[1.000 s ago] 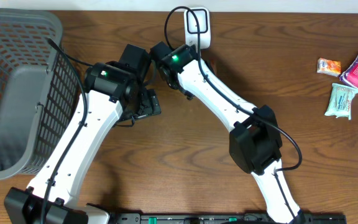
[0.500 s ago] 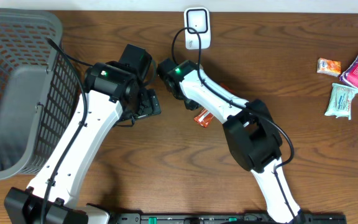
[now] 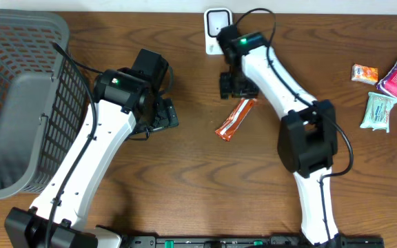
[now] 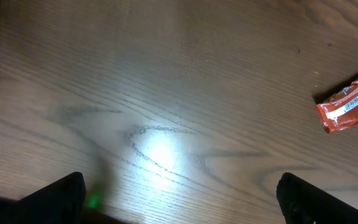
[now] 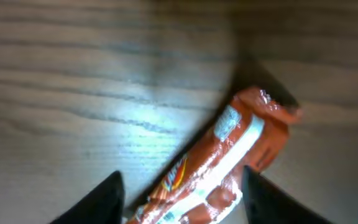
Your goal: Scan the item barcode
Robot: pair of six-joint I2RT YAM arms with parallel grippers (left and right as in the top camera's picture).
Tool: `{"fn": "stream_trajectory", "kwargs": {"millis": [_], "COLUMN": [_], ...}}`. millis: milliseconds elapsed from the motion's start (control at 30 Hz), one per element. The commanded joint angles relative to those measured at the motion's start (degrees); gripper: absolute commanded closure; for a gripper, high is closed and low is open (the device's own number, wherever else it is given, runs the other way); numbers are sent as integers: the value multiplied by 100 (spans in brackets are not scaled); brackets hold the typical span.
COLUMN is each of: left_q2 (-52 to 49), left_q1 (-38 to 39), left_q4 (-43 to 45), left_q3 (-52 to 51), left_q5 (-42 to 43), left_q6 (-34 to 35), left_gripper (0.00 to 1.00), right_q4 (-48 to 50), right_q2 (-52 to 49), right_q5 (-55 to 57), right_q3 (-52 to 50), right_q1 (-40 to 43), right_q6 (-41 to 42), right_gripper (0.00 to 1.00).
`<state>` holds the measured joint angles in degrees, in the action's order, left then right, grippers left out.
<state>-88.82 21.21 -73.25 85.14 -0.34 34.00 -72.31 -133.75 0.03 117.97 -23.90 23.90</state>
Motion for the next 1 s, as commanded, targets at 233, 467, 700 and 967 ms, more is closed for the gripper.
{"fn": "stream_trajectory", "kwargs": {"millis": [233, 467, 700, 967], "left_q2": [-28, -31, -31, -31], "left_q1": [-4, -4, -4, -4], "left_q4": [-22, -22, -22, -22], "left_q3": [0, 0, 0, 0], "left_q5": [-35, -35, -35, -35], "left_q6": [-96, -96, -96, -96], "left_gripper": [2, 2, 2, 2], "right_q4": [-35, 234, 527, 402], "right_q2": [85, 85, 83, 109], "right_q5": [1193, 2002, 2002, 1204], "right_q3": [-400, -1128, -1711, -1497], "right_q1": [-369, -833, -804, -564], "right_q6": [1180, 1862, 1891, 1276], "right_gripper": [46, 42, 69, 99]}}
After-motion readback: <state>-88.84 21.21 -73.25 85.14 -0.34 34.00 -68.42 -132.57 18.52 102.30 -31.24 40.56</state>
